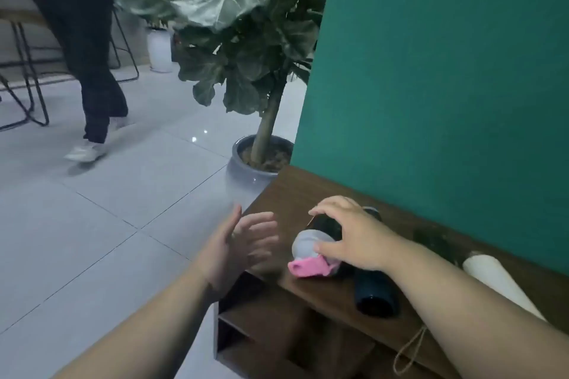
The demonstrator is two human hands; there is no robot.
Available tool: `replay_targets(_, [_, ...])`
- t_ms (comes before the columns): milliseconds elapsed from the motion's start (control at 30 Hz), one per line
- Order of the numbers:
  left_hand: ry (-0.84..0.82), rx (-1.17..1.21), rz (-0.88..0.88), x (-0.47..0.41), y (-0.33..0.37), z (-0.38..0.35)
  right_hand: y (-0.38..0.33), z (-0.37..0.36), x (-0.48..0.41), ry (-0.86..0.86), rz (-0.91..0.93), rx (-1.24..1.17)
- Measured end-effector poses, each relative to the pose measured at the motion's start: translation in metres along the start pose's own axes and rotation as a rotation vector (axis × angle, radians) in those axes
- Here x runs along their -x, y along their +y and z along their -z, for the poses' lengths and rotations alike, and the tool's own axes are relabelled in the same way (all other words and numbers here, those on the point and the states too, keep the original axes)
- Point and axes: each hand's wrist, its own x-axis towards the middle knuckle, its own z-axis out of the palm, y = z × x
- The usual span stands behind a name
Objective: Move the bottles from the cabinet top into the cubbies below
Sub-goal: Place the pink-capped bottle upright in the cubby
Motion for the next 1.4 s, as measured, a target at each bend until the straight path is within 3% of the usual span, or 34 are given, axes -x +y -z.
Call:
replay_targets(133, [0.032, 0.050, 0.003, 0.037, -0.042, 0.008, -0.013, -0.024, 0.020, -0.110, -0.022, 0.217])
replay_targets(333, [0.212, 0.101, 0.166, 0.068, -0.117, 0.031, -0.019, -0.056, 0.025, -0.064, -0.075, 0.431])
replay_targets(633, [0.219, 0.081, 0.235, 0.048, -0.119, 0.056, -0.036, -0.072, 0.013, 0.047, -0.115, 0.544])
replay_targets(800, [0.169, 0.112, 0.235, 0.042, -0.115, 0.054, -0.075, -0.063, 0.024, 0.246, -0.103, 0.285])
replay_targets(1000, [0.151, 0.142, 0.230, 0.043, -0.117, 0.055, -0.142, -0.053, 0.073, 0.398, -0.087, -0.267])
replay_targets(1100, [0.152, 0.164, 0.254, 0.046, -0.122, 0.058, -0.152, -0.064, 0.088, 0.412, -0.138, -0.455])
replay_targets(1200, [0.129, 0.150, 0.280, 0.042, -0.131, 0.062, -0.149, -0.082, 0.097, 0.392, -0.218, -0.497])
replay_targets(1400, [0.363, 0.106, 0.433, 0.030, -0.153, 0.068, -0.126, -0.148, 0.096, 0.295, -0.490, -0.597])
